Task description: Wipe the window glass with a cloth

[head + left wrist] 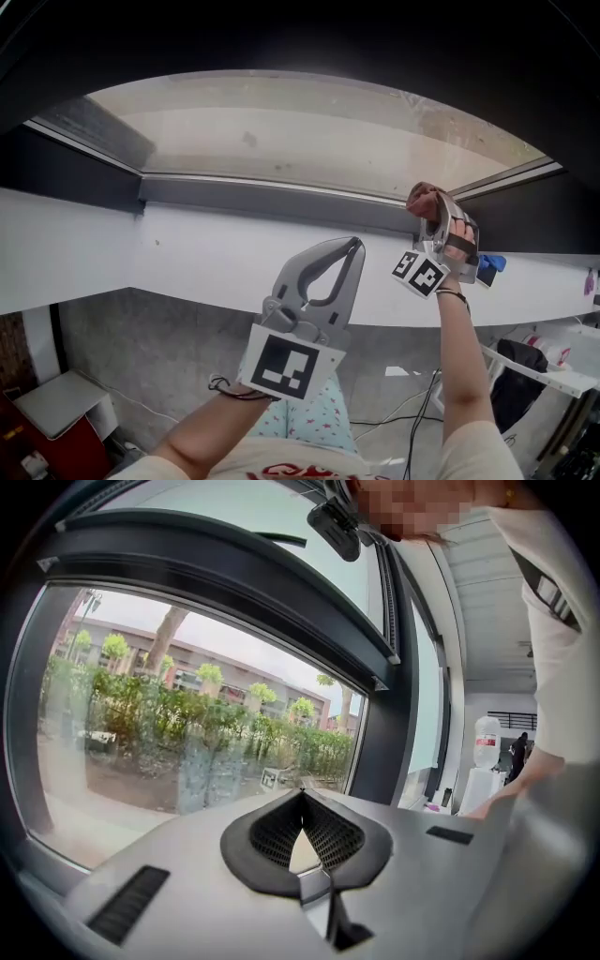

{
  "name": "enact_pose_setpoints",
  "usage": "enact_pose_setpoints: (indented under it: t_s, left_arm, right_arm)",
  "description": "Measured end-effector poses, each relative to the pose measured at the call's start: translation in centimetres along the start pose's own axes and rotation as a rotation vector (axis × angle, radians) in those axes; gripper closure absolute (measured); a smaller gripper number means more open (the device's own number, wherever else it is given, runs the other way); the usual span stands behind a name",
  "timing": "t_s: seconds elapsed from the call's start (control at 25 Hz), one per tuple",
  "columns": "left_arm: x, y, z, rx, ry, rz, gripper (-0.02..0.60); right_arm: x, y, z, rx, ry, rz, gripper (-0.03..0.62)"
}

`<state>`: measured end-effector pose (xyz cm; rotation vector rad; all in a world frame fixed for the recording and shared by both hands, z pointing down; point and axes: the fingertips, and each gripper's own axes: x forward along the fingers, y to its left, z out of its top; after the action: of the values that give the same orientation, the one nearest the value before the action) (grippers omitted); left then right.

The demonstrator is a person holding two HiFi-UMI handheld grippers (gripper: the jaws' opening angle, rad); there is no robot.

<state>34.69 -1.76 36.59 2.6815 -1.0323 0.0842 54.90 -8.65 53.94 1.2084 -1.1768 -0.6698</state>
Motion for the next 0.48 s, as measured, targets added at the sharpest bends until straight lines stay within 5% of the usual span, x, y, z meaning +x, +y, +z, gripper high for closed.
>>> enact_pose_setpoints:
  t_s: [0.48]
  left_arm:
    - [-1.5, 1.2, -1.3, -0.025, 0.028, 0.041, 0.56]
  right_arm:
    - [2.2, 6.8, -0.2, -0.028, 0.001, 0.117, 0.508]
